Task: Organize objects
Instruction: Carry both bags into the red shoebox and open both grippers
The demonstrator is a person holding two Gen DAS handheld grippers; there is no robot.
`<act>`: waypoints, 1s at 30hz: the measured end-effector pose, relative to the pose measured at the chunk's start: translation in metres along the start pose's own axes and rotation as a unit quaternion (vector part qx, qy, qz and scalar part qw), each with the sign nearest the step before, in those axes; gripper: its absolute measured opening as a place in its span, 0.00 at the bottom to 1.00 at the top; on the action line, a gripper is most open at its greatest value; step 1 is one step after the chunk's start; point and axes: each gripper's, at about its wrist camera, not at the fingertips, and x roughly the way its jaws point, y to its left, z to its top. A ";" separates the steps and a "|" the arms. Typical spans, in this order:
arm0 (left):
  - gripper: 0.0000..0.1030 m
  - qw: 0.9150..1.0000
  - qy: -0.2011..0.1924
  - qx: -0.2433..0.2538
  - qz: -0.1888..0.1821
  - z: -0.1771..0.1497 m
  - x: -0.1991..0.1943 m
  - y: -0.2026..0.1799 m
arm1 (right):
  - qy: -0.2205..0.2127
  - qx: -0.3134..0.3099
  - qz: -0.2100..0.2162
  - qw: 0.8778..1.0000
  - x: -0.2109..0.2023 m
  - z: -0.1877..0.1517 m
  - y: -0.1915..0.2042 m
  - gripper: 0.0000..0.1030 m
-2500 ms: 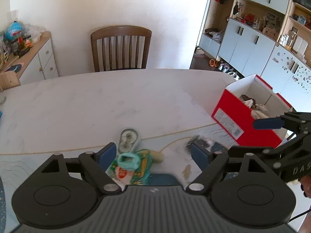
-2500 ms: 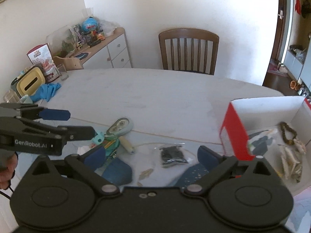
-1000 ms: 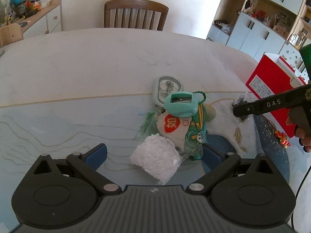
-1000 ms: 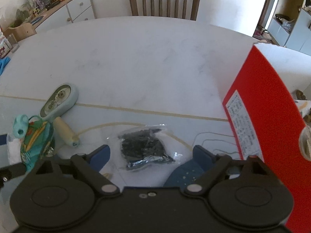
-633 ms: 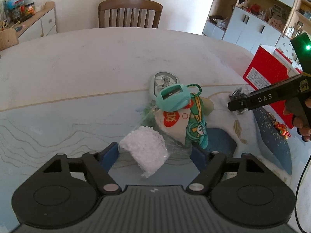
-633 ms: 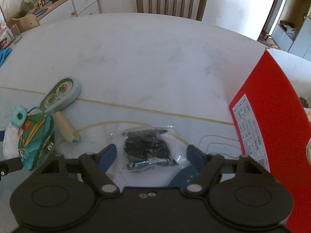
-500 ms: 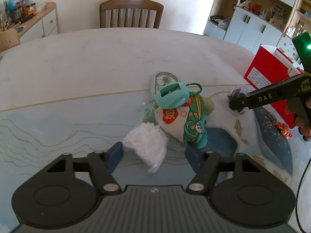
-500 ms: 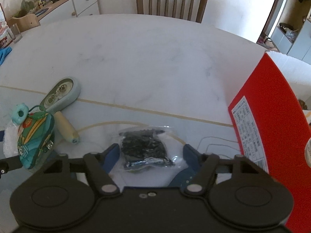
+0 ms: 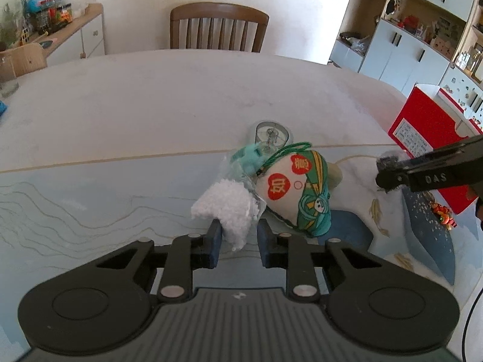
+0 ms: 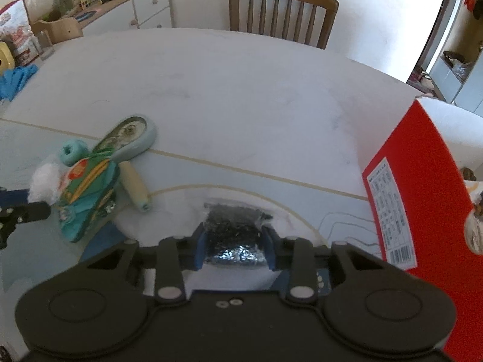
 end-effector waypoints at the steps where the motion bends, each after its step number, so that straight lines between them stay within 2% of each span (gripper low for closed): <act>1: 0.22 1.000 -0.002 0.000 -0.001 0.001 -0.002 -0.001 | 0.000 0.000 0.002 1.000 -0.004 -0.002 0.001 0.34; 8: 0.21 1.000 -0.021 0.005 -0.003 0.004 -0.025 -0.011 | -0.018 -0.006 0.023 1.000 -0.043 -0.011 0.002 0.34; 17: 0.21 0.998 -0.051 0.029 -0.015 0.019 -0.061 -0.045 | -0.049 -0.002 0.040 0.998 -0.100 -0.020 -0.006 0.34; 30: 0.21 0.993 -0.067 0.087 -0.035 0.055 -0.092 -0.147 | -0.087 0.002 0.044 0.995 -0.172 -0.028 -0.059 0.34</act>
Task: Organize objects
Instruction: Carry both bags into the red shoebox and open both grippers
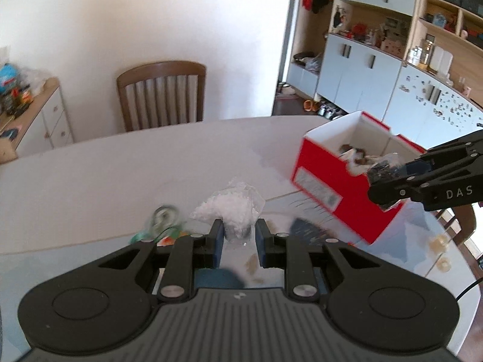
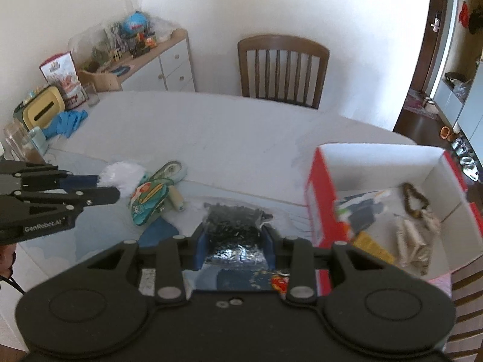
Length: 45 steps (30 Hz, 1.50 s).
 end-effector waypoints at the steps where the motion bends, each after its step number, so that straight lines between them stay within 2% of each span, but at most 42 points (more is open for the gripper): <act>1: 0.21 1.000 -0.002 0.003 -0.003 0.004 0.000 -0.008 | -0.002 0.001 -0.001 1.000 -0.005 0.000 -0.006 0.34; 8: 0.21 0.999 -0.018 0.029 -0.020 0.039 0.008 -0.071 | -0.021 -0.001 -0.005 1.000 -0.034 0.001 -0.054 0.34; 15: 0.21 0.998 -0.019 0.053 -0.030 0.061 0.033 -0.132 | -0.033 -0.004 -0.016 0.999 -0.051 -0.001 -0.107 0.34; 24: 0.21 0.997 -0.008 0.069 -0.028 0.081 0.070 -0.182 | -0.031 0.007 -0.030 0.999 -0.053 -0.010 -0.173 0.34; 33: 0.21 0.997 0.018 0.067 -0.019 0.097 0.106 -0.204 | -0.016 0.003 -0.045 0.999 -0.031 -0.011 -0.216 0.35; 41: 0.21 0.997 0.055 0.060 -0.009 0.105 0.151 -0.218 | 0.009 0.000 -0.059 0.998 0.013 -0.009 -0.239 0.35; 45: 0.21 0.996 0.075 0.054 -0.017 0.103 0.172 -0.224 | 0.025 -0.004 -0.072 0.997 0.036 -0.013 -0.249 0.35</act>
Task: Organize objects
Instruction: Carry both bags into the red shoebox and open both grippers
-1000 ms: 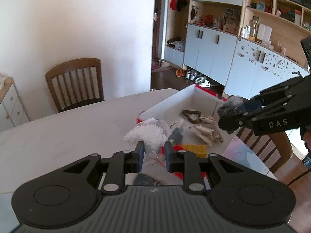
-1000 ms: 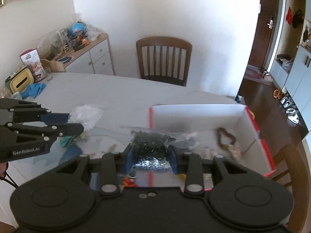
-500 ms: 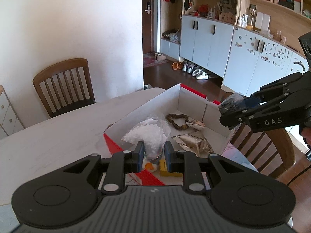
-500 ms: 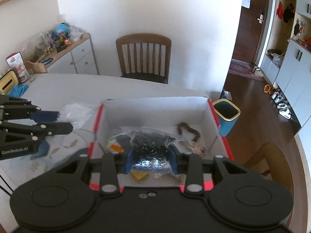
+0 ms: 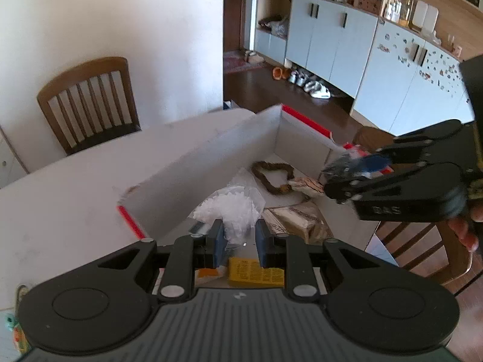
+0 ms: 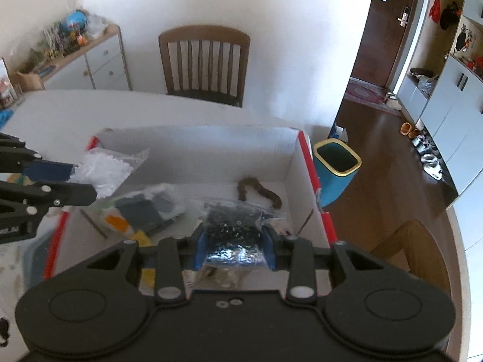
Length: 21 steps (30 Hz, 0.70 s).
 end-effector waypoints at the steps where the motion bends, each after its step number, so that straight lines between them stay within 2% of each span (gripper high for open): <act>1: 0.21 1.000 0.004 0.004 0.001 0.000 0.005 -0.003 | 0.006 0.004 0.001 1.000 0.006 -0.001 -0.002 0.35; 7: 0.21 0.999 0.031 0.020 -0.001 -0.004 0.030 -0.022 | 0.028 -0.002 0.006 1.000 0.035 -0.006 -0.010 0.35; 16: 0.21 0.997 0.079 0.017 0.006 -0.007 0.065 -0.025 | 0.042 -0.008 0.020 0.999 0.052 -0.012 -0.008 0.35; 21: 0.21 0.994 0.108 0.001 0.006 -0.003 0.081 -0.022 | 0.044 0.004 0.030 0.999 0.051 -0.015 -0.011 0.43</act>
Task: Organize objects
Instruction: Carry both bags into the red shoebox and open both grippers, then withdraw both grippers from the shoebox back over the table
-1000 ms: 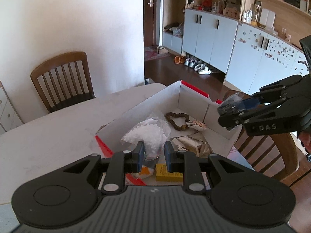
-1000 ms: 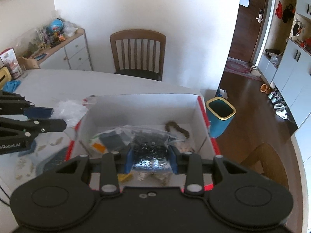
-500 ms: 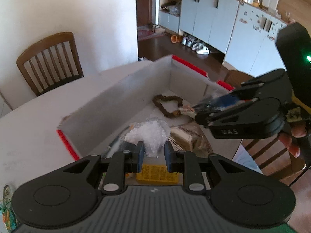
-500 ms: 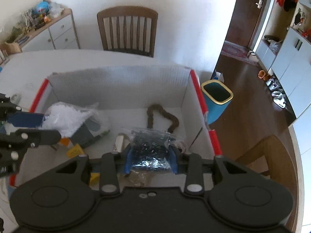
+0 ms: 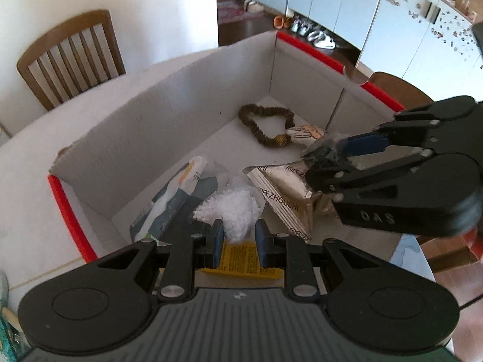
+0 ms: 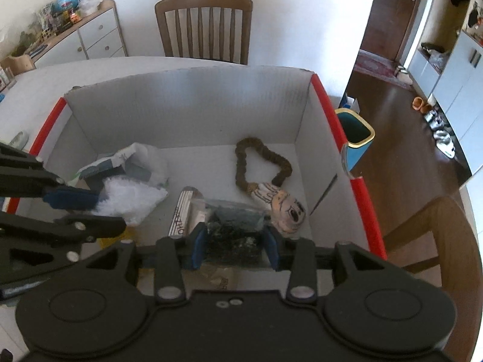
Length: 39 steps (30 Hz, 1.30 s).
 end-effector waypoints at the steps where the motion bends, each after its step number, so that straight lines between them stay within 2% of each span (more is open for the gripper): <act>1: 0.21 1.000 0.004 0.000 0.000 0.001 0.002 0.000 | -0.001 -0.002 0.001 1.000 -0.001 -0.001 0.000 0.45; 7: 0.21 1.000 0.021 0.006 0.002 0.004 0.010 -0.002 | -0.017 -0.004 0.005 1.000 -0.013 -0.003 -0.007 0.56; 13: 0.22 1.000 0.028 0.004 0.005 0.004 0.014 -0.002 | -0.027 0.009 0.008 1.000 -0.022 -0.002 -0.017 0.58; 18: 0.26 1.000 0.026 -0.004 0.011 0.003 0.009 -0.002 | -0.038 0.019 0.010 0.999 -0.034 -0.005 -0.021 0.60; 28: 0.28 1.000 -0.005 -0.018 0.011 -0.003 -0.023 0.002 | -0.056 0.026 0.016 0.998 -0.061 -0.007 -0.019 0.61; 39: 0.28 0.996 -0.071 -0.052 0.000 -0.025 -0.086 0.022 | -0.081 0.024 0.026 0.996 -0.099 -0.010 0.013 0.61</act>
